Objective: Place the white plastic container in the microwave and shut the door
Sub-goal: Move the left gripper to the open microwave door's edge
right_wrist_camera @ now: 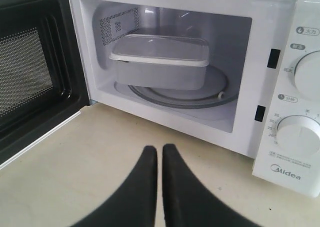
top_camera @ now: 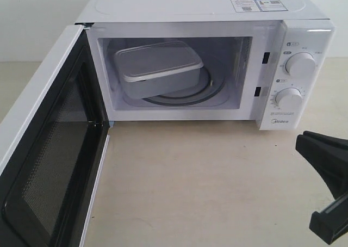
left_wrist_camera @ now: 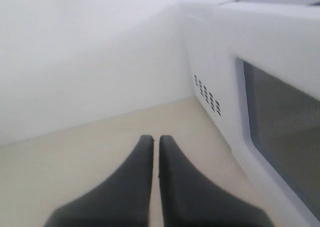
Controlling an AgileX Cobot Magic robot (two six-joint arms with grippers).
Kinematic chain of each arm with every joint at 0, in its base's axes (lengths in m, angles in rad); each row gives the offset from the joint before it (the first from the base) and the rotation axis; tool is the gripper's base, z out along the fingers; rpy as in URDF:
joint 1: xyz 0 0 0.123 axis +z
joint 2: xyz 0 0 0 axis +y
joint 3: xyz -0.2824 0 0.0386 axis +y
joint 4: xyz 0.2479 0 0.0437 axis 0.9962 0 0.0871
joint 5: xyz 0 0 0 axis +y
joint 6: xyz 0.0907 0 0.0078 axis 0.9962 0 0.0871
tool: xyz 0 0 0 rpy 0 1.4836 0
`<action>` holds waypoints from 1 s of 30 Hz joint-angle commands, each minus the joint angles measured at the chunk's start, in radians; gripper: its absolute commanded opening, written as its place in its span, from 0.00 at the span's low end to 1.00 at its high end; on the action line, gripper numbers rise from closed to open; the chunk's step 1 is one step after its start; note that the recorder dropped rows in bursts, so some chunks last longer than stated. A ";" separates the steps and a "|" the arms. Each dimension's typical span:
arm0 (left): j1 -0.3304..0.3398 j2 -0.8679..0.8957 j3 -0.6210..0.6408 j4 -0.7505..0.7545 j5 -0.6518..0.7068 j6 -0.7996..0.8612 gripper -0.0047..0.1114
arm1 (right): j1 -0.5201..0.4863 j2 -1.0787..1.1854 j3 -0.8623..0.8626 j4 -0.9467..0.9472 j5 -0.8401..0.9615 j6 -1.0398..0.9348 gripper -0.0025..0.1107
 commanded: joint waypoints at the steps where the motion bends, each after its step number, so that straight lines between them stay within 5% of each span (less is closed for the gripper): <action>1: 0.002 -0.004 0.003 -0.018 -0.179 0.004 0.08 | 0.000 -0.004 0.003 -0.004 0.002 -0.008 0.02; 12: 0.002 -0.004 0.003 -0.018 -0.621 -0.011 0.08 | 0.000 -0.004 0.003 -0.004 0.003 -0.012 0.02; 18: 0.002 -0.004 0.003 -0.011 -0.728 -0.207 0.08 | 0.000 -0.004 0.003 -0.004 0.003 -0.022 0.02; 25: 0.002 0.080 -0.128 0.302 -0.209 -0.487 0.08 | 0.000 -0.004 0.003 -0.004 0.003 -0.026 0.02; 30: 0.002 0.206 -0.305 0.239 0.205 -0.630 0.08 | 0.000 -0.004 0.003 -0.004 0.003 -0.026 0.02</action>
